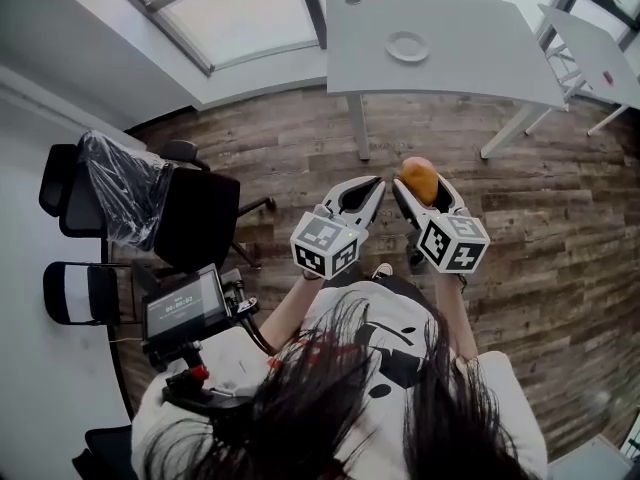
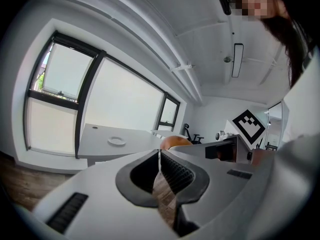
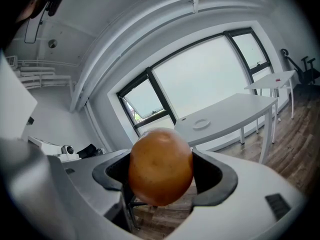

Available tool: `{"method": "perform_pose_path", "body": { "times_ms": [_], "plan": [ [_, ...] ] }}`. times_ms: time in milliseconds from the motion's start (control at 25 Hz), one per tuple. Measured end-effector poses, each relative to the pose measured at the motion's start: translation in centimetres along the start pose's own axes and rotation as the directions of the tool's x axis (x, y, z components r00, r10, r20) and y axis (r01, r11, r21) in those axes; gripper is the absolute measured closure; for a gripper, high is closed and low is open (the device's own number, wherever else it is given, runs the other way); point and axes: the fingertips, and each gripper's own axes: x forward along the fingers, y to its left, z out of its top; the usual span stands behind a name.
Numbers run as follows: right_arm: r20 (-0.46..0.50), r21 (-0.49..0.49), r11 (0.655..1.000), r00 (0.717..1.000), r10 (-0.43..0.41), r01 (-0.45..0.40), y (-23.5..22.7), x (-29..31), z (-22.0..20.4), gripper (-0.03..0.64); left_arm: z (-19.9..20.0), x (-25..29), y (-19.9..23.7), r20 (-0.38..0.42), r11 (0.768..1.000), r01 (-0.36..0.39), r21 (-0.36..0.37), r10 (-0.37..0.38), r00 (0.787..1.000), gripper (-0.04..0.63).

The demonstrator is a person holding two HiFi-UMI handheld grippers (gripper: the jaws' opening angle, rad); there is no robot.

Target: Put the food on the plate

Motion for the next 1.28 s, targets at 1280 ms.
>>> {"method": "perform_pose_path", "body": {
  "times_ms": [1280],
  "plan": [
    [-0.06,0.111,0.98,0.986,-0.159,0.165,-7.2,20.6,7.7,0.245,7.0,15.9,20.7,-0.065,0.993,0.114,-0.035,-0.117,0.991,0.589]
  ]
}}
